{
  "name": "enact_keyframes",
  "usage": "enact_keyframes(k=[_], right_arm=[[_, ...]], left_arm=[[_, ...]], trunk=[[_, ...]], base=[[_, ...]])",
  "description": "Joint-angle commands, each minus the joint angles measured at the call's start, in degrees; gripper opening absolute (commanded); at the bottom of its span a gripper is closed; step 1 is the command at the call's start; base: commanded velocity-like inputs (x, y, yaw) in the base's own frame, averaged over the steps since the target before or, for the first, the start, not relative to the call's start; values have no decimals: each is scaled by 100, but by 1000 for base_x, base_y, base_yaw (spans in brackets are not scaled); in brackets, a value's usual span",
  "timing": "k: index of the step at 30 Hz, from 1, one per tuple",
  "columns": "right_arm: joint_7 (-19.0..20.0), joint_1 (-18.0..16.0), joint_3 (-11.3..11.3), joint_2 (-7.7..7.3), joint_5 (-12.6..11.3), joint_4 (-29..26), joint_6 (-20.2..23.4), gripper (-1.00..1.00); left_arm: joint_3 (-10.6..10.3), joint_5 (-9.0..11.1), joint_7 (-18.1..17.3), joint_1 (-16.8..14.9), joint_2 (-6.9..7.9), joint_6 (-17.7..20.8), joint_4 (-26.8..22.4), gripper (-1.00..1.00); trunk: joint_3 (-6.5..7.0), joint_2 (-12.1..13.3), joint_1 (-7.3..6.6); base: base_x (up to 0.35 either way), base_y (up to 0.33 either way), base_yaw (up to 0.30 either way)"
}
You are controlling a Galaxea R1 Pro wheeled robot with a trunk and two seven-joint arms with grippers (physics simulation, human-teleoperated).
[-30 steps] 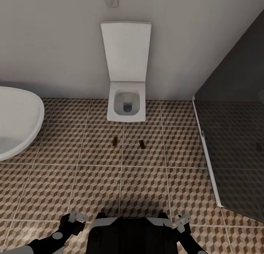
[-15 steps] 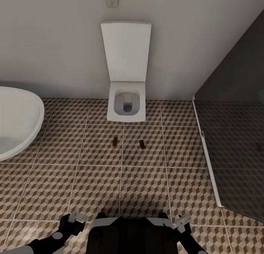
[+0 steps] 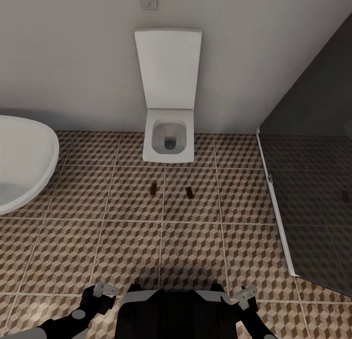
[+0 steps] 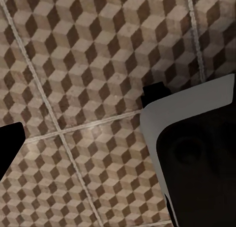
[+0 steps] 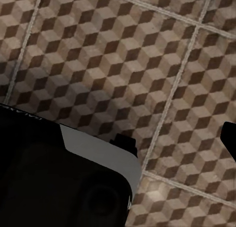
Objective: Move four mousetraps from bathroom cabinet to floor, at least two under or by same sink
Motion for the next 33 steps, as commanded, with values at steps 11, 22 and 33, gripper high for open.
enact_keyframes(k=[11,22,33], right_arm=[[-30,-3,1,2,13,4,-10,100],[-31,-3,6,12,13,4,-10,100],[-25,-3,6,13,13,4,-10,100]], left_arm=[[-49,38,46,-6,-1,-21,-20,100],[-49,38,51,-6,-1,-12,-16,100],[-49,38,51,-6,-9,93,-16,100]], trunk=[[-6,-9,3],[-6,-9,3],[-6,-9,3]], base=[[0,0,0],[0,0,0],[0,0,0]])
